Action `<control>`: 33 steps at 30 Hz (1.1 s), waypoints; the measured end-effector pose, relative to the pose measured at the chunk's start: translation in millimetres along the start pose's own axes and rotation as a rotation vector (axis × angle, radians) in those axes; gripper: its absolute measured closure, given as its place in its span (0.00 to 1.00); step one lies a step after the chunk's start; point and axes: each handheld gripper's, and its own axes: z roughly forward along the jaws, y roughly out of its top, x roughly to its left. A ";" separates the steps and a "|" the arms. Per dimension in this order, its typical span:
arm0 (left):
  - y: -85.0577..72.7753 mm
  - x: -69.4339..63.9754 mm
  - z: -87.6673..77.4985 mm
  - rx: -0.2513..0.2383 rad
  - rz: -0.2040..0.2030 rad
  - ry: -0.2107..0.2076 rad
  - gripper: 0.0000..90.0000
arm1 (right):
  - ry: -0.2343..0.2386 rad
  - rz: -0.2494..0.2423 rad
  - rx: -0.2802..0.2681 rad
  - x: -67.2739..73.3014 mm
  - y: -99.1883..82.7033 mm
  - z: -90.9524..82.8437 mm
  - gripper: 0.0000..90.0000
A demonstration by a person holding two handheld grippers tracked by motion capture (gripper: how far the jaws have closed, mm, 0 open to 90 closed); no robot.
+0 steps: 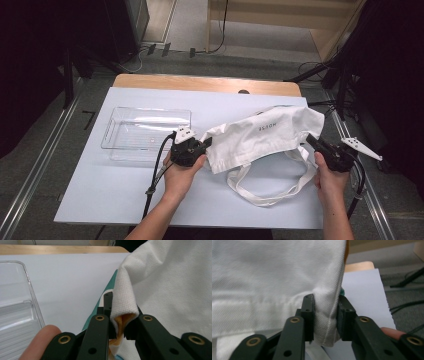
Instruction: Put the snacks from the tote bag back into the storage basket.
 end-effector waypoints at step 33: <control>-10.3 -26.5 -41.2 -0.060 0.064 -0.004 0.24 | -0.082 -0.206 -0.260 62.8 -28.5 -82.8 0.84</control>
